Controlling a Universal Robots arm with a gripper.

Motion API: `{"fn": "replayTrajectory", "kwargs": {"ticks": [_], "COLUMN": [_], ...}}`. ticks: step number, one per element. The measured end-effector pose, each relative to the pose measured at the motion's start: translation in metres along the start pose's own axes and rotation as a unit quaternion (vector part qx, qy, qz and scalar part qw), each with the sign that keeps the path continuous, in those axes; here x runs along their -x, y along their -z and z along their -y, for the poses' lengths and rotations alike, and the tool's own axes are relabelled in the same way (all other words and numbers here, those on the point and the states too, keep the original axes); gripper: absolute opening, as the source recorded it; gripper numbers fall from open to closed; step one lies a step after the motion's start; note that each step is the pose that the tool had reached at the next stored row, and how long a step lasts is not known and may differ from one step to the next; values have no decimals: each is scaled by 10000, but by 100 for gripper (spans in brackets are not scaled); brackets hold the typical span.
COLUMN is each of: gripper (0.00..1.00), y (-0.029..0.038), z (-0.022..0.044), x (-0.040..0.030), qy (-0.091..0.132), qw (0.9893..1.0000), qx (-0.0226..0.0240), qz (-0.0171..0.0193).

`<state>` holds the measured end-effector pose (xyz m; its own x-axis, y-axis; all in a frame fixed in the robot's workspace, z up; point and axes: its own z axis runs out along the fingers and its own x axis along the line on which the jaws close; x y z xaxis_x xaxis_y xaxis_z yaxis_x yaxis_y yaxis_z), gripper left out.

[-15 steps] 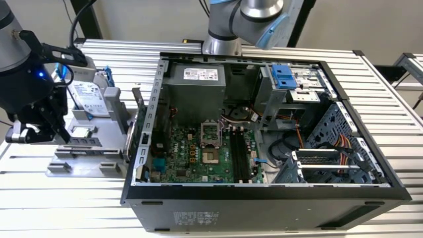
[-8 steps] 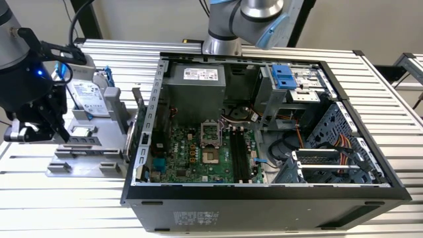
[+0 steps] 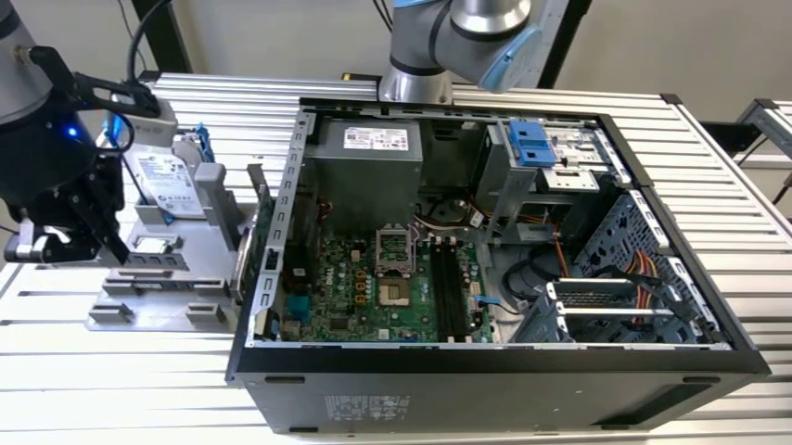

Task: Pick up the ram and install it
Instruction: 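Pick up the ram and move it above insertion slot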

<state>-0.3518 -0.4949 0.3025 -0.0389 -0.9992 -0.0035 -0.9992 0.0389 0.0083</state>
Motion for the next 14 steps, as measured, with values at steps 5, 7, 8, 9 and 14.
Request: {"fn": "replayTrajectory", "kwargs": {"ticks": [5, 7, 8, 9, 14], "gripper": [0, 0, 0, 0, 0], "y": [18, 24, 27, 31, 46], "z": [1, 1, 1, 0, -1], "x": [-1, -1, -1, 0, 0], "qy": [1, 1, 1, 0, 0], "qw": [10000, 10000, 10000, 10000, 10000], "qx": [0, 0, 0, 0, 0], "qz": [0, 0, 0, 0, 0]}}
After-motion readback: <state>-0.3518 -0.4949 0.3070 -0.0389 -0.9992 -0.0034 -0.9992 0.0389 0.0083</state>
